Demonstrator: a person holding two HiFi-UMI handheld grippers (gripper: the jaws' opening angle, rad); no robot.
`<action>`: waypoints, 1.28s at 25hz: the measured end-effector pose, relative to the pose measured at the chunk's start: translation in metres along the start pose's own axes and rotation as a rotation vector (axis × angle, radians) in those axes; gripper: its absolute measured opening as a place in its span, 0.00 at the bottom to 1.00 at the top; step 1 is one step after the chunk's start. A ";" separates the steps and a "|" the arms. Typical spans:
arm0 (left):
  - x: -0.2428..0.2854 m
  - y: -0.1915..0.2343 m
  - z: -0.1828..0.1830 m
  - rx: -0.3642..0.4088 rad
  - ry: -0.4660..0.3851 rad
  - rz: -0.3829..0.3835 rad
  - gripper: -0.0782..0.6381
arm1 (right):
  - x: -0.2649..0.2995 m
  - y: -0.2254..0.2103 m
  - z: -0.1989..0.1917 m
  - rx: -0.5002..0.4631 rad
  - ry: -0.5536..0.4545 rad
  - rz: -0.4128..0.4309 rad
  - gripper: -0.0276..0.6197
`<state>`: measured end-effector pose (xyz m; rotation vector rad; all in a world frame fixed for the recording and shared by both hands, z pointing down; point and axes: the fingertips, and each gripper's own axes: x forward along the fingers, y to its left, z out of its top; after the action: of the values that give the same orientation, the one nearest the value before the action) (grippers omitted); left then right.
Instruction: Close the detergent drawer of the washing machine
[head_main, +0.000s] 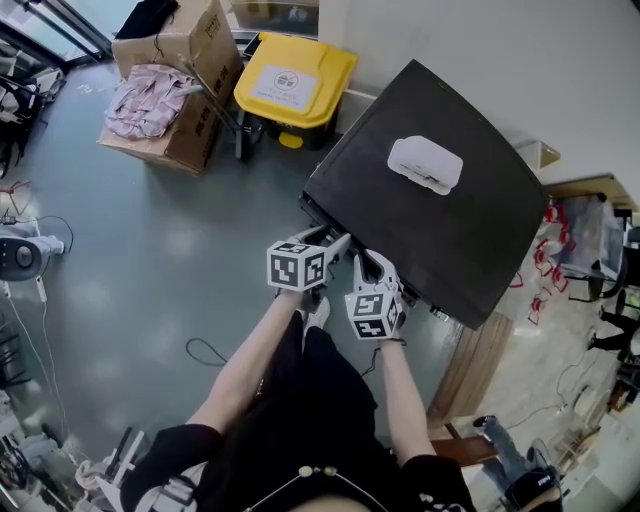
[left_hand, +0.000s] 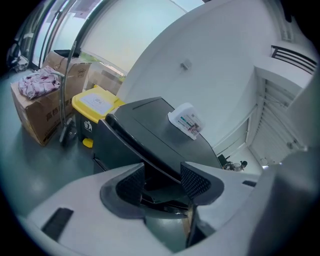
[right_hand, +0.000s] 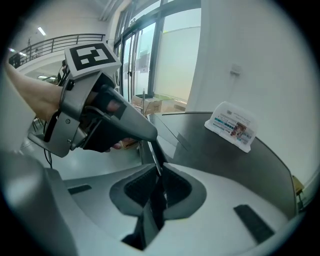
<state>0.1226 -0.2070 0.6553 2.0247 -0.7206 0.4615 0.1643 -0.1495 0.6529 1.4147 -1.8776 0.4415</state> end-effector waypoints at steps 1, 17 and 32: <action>0.000 0.000 0.000 -0.022 -0.005 -0.004 0.42 | 0.000 0.000 0.000 -0.016 0.003 -0.013 0.11; 0.012 0.003 0.013 -0.110 -0.043 -0.023 0.36 | 0.013 -0.017 0.013 -0.165 0.020 -0.144 0.23; -0.171 -0.132 0.113 0.589 -0.578 -0.100 0.14 | -0.162 -0.028 0.162 0.330 -0.747 0.022 0.05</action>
<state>0.0834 -0.1955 0.4151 2.7869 -0.8873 0.0065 0.1546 -0.1544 0.4226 1.9671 -2.4867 0.2502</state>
